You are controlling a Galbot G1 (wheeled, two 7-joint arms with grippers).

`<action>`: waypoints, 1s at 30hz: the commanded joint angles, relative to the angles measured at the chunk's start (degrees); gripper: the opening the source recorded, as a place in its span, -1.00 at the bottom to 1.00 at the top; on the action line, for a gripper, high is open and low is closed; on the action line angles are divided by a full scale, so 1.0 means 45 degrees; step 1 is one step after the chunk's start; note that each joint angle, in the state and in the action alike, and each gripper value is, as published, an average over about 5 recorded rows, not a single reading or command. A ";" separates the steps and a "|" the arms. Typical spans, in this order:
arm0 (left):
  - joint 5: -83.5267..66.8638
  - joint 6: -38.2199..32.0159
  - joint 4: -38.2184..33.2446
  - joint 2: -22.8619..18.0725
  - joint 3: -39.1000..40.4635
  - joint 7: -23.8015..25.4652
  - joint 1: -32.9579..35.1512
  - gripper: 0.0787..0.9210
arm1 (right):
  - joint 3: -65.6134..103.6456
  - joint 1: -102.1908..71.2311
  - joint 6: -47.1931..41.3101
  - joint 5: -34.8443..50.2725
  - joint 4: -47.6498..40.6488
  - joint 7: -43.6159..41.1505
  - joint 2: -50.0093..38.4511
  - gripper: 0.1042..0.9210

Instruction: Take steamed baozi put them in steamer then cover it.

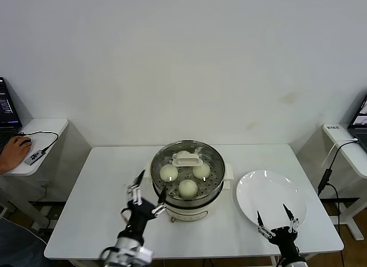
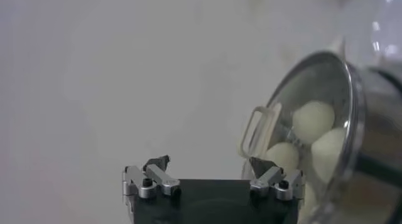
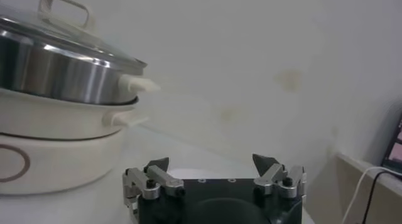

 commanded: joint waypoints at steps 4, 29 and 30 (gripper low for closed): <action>-1.1480 -0.4563 0.1828 0.0085 -0.3604 -0.2209 0.3733 0.77 | -0.0728 -0.1630 0.0336 0.1946 0.0560 0.0231 -0.1303 0.76; -1.1055 -0.4852 0.2029 -0.0335 -0.2823 -0.1382 0.4525 0.77 | -0.1816 -0.2424 -0.0179 0.2783 0.1072 0.0149 -0.1174 0.76; -1.1042 -0.4856 0.2038 -0.0342 -0.2811 -0.1377 0.4513 0.77 | -0.1806 -0.2420 -0.0177 0.2780 0.1073 0.0150 -0.1179 0.76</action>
